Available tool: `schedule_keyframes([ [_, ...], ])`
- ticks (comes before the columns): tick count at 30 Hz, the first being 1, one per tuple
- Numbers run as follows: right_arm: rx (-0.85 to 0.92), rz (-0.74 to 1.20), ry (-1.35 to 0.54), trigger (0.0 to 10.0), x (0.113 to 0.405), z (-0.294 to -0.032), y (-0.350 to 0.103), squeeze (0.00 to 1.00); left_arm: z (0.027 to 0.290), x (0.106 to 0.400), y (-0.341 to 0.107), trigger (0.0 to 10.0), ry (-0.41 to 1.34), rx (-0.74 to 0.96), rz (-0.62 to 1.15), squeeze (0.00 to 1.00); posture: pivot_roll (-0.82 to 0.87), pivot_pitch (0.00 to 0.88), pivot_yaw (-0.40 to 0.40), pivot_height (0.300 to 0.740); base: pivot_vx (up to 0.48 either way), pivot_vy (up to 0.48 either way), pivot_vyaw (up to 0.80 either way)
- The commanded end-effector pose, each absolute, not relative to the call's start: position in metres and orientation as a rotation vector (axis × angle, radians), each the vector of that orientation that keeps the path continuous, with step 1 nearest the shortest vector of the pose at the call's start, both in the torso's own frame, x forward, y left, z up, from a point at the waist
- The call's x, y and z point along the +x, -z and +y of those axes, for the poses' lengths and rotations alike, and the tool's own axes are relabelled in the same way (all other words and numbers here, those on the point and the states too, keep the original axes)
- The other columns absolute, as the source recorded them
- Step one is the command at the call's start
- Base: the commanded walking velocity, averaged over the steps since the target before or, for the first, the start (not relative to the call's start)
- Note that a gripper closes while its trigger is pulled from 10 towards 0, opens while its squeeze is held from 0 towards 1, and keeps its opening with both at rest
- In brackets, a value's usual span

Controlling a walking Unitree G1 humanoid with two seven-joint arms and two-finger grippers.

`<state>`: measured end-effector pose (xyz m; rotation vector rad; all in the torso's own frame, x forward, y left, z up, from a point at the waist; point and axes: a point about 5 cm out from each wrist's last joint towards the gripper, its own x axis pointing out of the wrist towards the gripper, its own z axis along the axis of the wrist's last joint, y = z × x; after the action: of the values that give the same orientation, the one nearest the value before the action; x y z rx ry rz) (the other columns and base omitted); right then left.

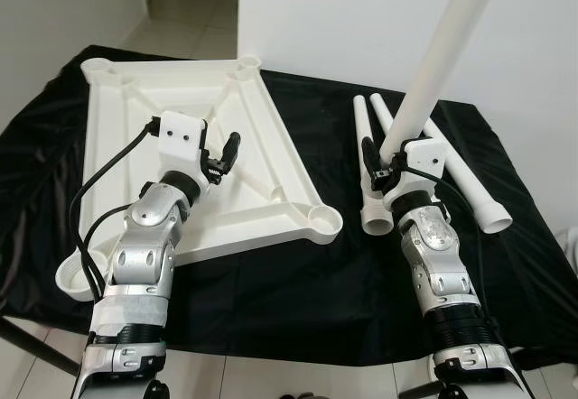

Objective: Building children table

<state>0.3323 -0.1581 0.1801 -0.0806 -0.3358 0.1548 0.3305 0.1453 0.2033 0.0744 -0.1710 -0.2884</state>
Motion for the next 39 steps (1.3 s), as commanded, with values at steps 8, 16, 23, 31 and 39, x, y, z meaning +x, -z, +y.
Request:
schedule_keyframes([
  [8, -0.072, -0.365, -0.148, 10.0, 0.3329, -0.1585, -0.1823, 0.00, 0.1487, 0.3306, -0.2022, 10.0, 0.255, 0.103, -0.171, 0.00, 0.10, 0.007, -0.083, 0.740, 0.000, 0.147, -0.68],
  [16, -0.075, -0.376, -0.149, 10.0, 0.3335, -0.1588, -0.1833, 0.00, 0.1493, 0.3300, -0.2039, 10.0, 0.258, 0.136, -0.188, 0.00, 0.10, 0.010, -0.086, 0.740, 0.000, 0.000, 0.00],
  [23, -0.080, -0.383, -0.144, 10.0, 0.3347, -0.1602, -0.1847, 0.00, 0.1488, 0.3302, -0.2042, 10.0, 0.280, 0.204, -0.204, 0.00, 0.09, 0.016, -0.087, 0.740, 0.000, 0.000, 0.00],
  [31, -0.080, -0.383, -0.142, 10.0, 0.3350, -0.1602, -0.1842, 0.00, 0.1478, 0.3328, -0.2035, 10.0, 0.277, 0.208, -0.201, 0.00, 0.08, 0.027, -0.086, 0.740, 0.000, -0.397, 0.00],
  [39, -0.080, -0.378, -0.137, 10.0, 0.3332, -0.1609, -0.1815, 0.00, 0.1510, 0.3325, -0.2038, 10.0, 0.265, 0.241, -0.192, 0.00, 0.09, 0.043, -0.075, 0.740, 0.000, -0.480, 0.00],
])
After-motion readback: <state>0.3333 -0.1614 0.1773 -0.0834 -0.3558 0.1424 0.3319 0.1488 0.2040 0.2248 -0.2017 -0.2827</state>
